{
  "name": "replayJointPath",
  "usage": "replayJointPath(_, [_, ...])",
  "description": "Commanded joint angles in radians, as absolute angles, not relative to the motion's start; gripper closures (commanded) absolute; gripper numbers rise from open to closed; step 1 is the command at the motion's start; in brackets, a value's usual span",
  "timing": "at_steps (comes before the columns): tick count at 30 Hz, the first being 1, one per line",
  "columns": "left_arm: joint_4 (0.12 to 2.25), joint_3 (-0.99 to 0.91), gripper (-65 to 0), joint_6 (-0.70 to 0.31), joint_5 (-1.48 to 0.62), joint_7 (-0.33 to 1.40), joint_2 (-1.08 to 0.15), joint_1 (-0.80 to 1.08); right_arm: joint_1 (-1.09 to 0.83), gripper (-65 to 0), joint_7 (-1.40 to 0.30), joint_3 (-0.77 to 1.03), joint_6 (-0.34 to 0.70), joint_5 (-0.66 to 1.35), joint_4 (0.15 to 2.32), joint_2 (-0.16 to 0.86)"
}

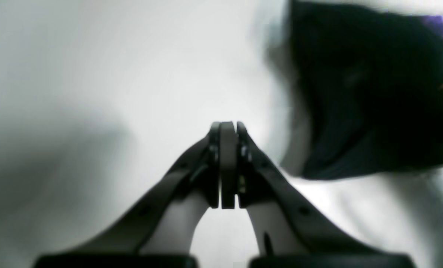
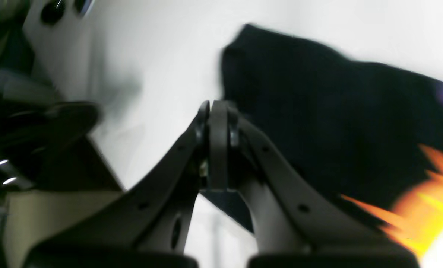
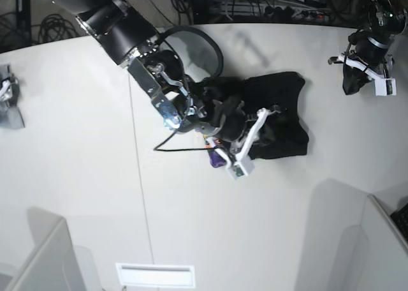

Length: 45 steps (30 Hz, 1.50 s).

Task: Fold the T-shirt properly
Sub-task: 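Release the right gripper and move the left gripper to the bundle's edge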

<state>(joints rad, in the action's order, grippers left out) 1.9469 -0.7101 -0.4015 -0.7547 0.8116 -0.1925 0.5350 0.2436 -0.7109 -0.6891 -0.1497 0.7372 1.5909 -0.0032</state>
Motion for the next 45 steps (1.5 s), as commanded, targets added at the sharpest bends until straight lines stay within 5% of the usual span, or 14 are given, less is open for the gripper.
replayJointPath(1, [1.956,-0.72,0.0,-0.407,-0.811,0.791,-0.209,0.533,0.248,0.0,-0.691,-0.656,-0.145,0.745,1.621,0.008])
replayJointPath(4, [1.933,-0.717,0.0,-0.407,-0.929,0.796,-0.216,0.504,0.203,0.0,-0.69,-0.585,-0.142,0.746,1.636,0.054])
replayJointPath(5, [1.929,-0.713,-4.6,-0.407,-0.954,0.796,-0.216,0.49,0.191,0.0,-0.691,-0.57,-0.142,0.746,1.641,0.064])
replayJointPath(10, [1.922,-0.667,-48.2,-0.407,-0.977,0.796,-0.208,0.424,0.153,0.0,-0.691,-0.552,-0.14,0.746,1.664,0.113])
replayJointPath(13, [1.863,-0.601,-58.1,-0.406,-0.977,0.796,-0.209,0.377,0.137,0.0,-0.688,-0.55,-0.14,0.746,1.679,0.134])
replayJointPath(21, [1.607,-0.466,-57.9,-0.401,-0.975,0.796,-0.211,0.245,0.053,0.0,-0.688,-0.433,-0.142,0.746,1.758,0.154])
replayJointPath(38, [1.426,-0.249,-57.1,-0.286,-0.974,0.791,-0.213,0.134,-0.073,0.0,-0.691,-0.245,-0.14,0.746,1.888,0.159])
replayJointPath(40, [1.426,-0.239,-50.5,-0.286,-0.974,0.794,-0.213,0.134,-0.088,0.0,-0.691,-0.206,-0.14,0.746,1.888,0.159])
replayJointPath(45, [1.428,-0.214,-17.3,-0.286,-0.894,0.797,-0.214,0.134,-0.154,0.0,-0.685,-0.085,-0.104,0.746,1.888,0.159])
